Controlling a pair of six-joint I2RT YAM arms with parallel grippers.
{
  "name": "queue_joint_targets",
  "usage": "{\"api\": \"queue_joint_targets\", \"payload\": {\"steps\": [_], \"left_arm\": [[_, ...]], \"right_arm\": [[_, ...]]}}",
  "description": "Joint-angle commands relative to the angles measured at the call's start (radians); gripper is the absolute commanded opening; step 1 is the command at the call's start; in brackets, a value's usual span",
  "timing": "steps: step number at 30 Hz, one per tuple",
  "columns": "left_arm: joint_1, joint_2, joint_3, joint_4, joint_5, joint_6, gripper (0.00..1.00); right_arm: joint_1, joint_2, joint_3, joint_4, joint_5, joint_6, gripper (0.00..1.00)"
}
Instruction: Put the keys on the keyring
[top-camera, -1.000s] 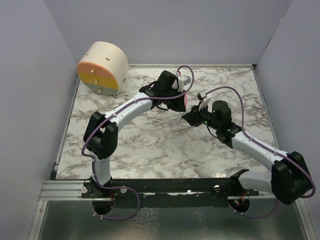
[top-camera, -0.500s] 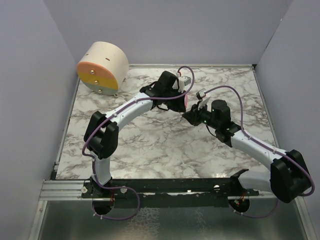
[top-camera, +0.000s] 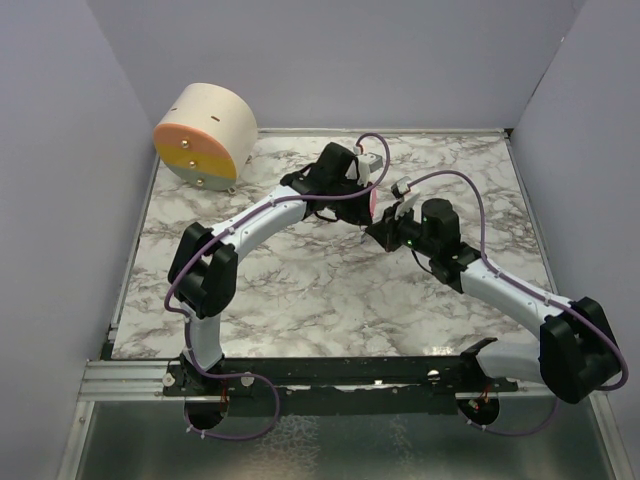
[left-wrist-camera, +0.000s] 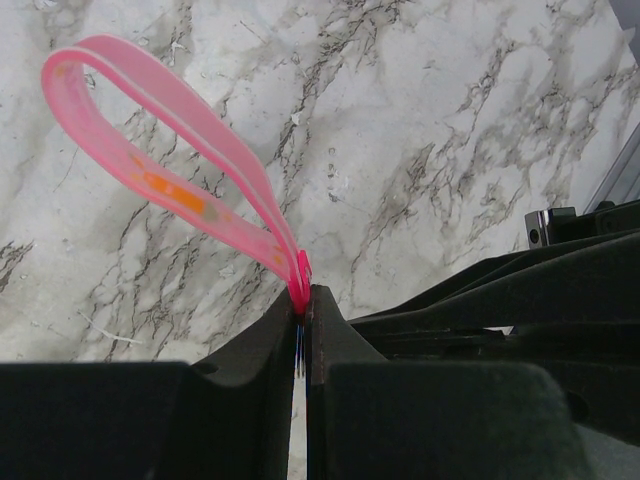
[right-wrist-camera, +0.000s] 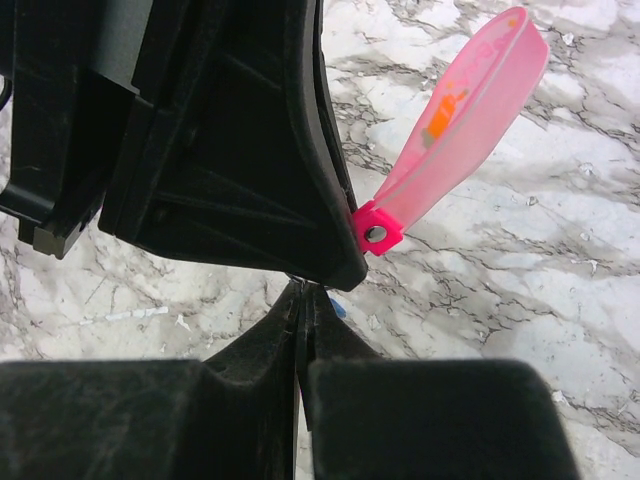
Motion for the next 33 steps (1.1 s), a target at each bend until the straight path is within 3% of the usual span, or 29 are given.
{"api": "queue_joint_targets", "payload": {"steps": [1, 14, 33], "left_arm": [[-0.007, 0.005, 0.038, -0.024, 0.018, -0.004, 0.0], [-0.007, 0.037, 0.09, -0.09, 0.04, -0.019, 0.0], [-0.007, 0.048, 0.077, -0.093, 0.115, -0.052, 0.0]], "right_arm": [[0.008, 0.008, 0.038, 0.003, 0.041, -0.01, 0.01], [0.007, -0.012, 0.027, -0.022, 0.167, -0.046, 0.01], [0.011, -0.108, -0.075, 0.115, 0.245, -0.079, 0.01]]}}
